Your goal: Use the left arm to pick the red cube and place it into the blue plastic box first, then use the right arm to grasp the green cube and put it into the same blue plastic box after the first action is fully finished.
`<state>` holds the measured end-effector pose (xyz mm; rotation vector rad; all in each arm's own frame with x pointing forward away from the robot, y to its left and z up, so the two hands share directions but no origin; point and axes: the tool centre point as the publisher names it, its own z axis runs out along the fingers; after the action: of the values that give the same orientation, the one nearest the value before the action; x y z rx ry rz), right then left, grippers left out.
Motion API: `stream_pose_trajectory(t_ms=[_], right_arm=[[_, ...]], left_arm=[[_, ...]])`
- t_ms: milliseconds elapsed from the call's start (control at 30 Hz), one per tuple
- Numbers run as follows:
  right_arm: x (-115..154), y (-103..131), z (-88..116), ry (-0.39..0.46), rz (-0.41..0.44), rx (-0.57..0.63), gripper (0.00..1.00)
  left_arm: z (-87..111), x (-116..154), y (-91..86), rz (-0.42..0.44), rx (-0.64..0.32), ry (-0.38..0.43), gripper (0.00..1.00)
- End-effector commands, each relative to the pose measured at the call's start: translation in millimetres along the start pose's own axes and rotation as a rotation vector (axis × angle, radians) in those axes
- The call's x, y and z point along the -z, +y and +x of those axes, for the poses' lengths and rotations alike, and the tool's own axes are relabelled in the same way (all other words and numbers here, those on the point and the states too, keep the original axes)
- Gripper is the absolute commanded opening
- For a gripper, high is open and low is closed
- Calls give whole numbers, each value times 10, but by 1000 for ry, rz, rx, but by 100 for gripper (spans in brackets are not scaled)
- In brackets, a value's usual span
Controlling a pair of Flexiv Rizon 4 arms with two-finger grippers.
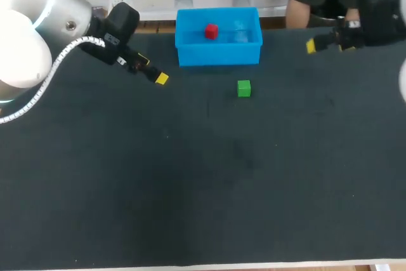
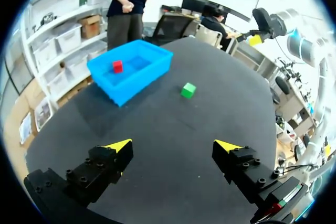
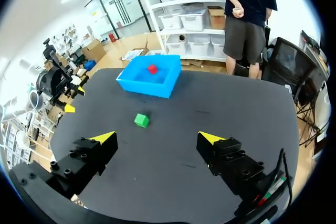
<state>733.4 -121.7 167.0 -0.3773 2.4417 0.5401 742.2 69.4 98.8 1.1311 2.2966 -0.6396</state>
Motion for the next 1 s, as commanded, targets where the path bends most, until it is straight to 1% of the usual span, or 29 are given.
stream_pose_trajectory(t_ms=[33, 133, 167, 200, 533, 800, 1000], right_arm=[[-253, 182, -234, 39, 50, -7, 100], [-290, 216, -258, 43, 51, -9, 100], [-398, 344, -340, 65, 56, -17, 100], [-436, 396, -375, 72, 61, -20, 100], [-710, 703, -561, 113, 89, -50, 100], [-850, 851, -615, 134, 100, -72, 100], [-933, 944, -615, 194, 129, -72, 100]], left_arm=[[12, -1, 6, 2, -3, -6, 100], [12, -1, 6, 2, -3, -6, 100], [12, -1, 6, 2, -3, -6, 100], [12, -1, 6, 2, -3, -6, 100], [12, -1, 6, 2, -3, -6, 100], [12, -1, 6, 2, -3, -6, 100], [12, -1, 6, 2, -3, -6, 100]])
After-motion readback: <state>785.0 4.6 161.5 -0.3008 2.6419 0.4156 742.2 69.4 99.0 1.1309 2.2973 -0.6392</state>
